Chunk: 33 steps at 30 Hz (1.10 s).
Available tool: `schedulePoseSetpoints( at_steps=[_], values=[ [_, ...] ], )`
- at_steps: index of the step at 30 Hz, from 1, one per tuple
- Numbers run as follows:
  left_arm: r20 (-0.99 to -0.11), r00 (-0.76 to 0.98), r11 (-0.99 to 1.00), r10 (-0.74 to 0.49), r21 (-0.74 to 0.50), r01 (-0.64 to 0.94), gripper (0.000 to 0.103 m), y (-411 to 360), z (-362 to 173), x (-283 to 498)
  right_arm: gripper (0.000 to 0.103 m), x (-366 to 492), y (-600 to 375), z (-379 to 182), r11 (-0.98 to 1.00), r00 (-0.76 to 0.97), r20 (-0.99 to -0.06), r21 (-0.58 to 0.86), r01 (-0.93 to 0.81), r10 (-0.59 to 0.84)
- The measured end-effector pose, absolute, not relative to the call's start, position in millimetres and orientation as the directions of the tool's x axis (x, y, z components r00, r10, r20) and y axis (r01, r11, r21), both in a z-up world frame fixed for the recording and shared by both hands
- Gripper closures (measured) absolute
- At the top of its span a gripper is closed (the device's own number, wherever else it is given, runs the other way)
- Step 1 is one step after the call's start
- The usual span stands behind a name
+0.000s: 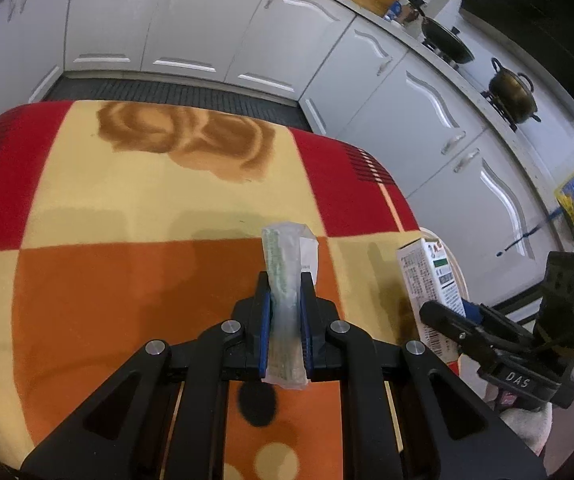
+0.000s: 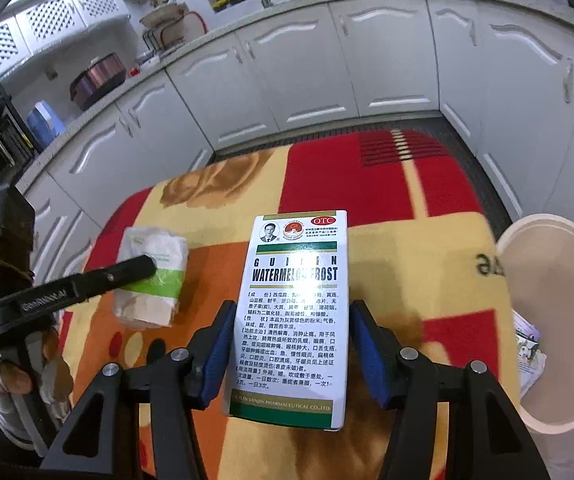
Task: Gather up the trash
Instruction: 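Carry the white packet and Watermelon Frost box over the bin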
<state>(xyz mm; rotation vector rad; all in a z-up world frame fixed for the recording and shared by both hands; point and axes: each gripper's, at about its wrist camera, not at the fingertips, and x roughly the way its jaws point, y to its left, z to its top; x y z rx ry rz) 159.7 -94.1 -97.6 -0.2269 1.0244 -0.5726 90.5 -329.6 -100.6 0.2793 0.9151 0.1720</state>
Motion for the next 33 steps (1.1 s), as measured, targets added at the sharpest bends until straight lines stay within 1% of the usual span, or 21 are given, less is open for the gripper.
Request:
schedulePoseSetpoints(
  at_steps=[7,21,33],
  values=[
    [-0.728,0.404,0.823,-0.553,-0.404,0.399,0.093,-117,-81,146,0.048,71,-341,-80,0.952,0.643,-0.723,0.305,-0.032,0.253],
    [-0.719,0.411,0.805,-0.560,-0.356,0.474,0.093,-164,-67,129,0.048,50,-361,-73,0.944,0.675,-0.697,0.330,0.001,0.243],
    [-0.716,0.387,0.783,-0.581,-0.363,0.505,0.093,-188,-65,124,0.049,36,-387,-70,0.941,0.696,-0.688,0.334,0.054,0.205]
  ],
)
